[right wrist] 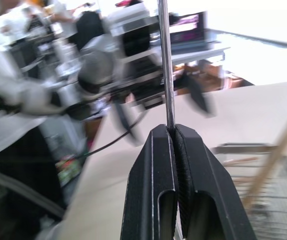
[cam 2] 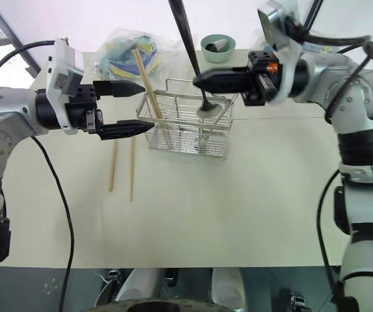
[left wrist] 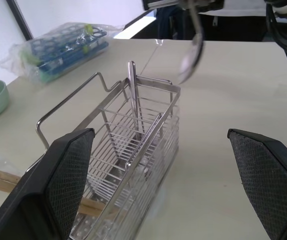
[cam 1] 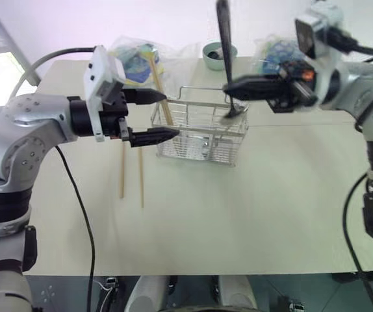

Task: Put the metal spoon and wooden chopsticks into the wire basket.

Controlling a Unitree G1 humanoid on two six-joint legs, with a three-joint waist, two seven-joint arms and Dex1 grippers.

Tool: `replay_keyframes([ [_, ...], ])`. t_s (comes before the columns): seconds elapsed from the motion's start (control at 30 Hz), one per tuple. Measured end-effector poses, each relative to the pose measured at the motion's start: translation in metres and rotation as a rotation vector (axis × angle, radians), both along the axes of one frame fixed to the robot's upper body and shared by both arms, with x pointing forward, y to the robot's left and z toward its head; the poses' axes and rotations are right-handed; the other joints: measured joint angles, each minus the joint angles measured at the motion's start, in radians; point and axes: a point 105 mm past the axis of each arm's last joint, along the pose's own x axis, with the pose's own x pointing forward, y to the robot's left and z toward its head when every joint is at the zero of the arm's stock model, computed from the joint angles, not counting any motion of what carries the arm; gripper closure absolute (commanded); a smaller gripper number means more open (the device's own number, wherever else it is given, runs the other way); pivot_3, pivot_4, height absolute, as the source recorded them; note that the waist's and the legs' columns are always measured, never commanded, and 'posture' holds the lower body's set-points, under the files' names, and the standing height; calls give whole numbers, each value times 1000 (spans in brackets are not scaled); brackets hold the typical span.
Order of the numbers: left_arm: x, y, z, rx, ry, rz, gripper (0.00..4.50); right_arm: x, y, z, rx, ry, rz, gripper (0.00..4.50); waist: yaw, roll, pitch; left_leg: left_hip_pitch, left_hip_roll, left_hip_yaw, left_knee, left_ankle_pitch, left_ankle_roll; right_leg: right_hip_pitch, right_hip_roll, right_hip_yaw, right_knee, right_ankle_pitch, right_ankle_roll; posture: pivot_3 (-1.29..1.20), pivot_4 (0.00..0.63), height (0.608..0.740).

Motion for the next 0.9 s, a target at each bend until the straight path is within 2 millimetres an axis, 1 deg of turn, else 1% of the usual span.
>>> replay_keyframes([
  [0.1,0,-1,0,-3,0,-2,0,15,2,-6,0,-22,-83,4474,1,0,0,-1,0,0,0,1,1,0,0,0,0,0,0,0,150,697],
  [0.17,0,-1,0,-4,0,-3,0,24,0,-12,-4,-27,-136,4474,1,0,0,-1,0,0,0,1,2,0,0,0,0,1,2,0,150,697],
  [0.27,0,-1,0,-5,-1,-1,0,31,-4,-25,-27,-11,-174,4474,0,0,0,-1,0,0,1,1,2,0,0,-1,0,2,2,0,150,697],
  [0.3,0,-1,1,-7,-4,2,0,33,-6,-34,-42,-1,-183,4474,0,0,0,-1,0,0,1,1,2,0,0,-1,0,2,2,0,150,697],
  [0.37,1,0,2,-12,-9,11,0,37,-11,-51,-60,33,-204,3857,-1,0,0,-1,0,0,1,1,2,0,0,-1,0,2,3,0,150,697],
  [0.43,1,2,4,-21,-18,23,0,40,-13,-62,-68,66,-221,3160,-2,0,0,-1,0,0,1,1,2,0,1,-1,1,2,2,0,150,697],
  [0.47,2,3,6,-27,-25,31,0,42,-13,-65,-75,68,-232,2605,-5,0,0,0,0,0,1,2,2,-1,1,-1,1,2,2,0,150,697],
  [0.57,4,5,9,-38,-35,56,0,43,-15,-60,-51,60,-247,1163,-6,0,0,0,0,0,0,2,1,-1,1,-1,1,2,2,0,150,697],
  [0.77,7,13,15,-78,-54,120,0,36,-16,-46,29,101,-230,1163,-3,0,0,0,0,0,1,2,1,-1,1,-1,1,2,2,0,150,697],
  [0.9,18,26,23,-163,-46,246,0,20,-21,-24,124,117,-169,1163,-1,0,0,-1,0,-1,1,2,1,0,0,-1,1,2,2,0,150,697],
])
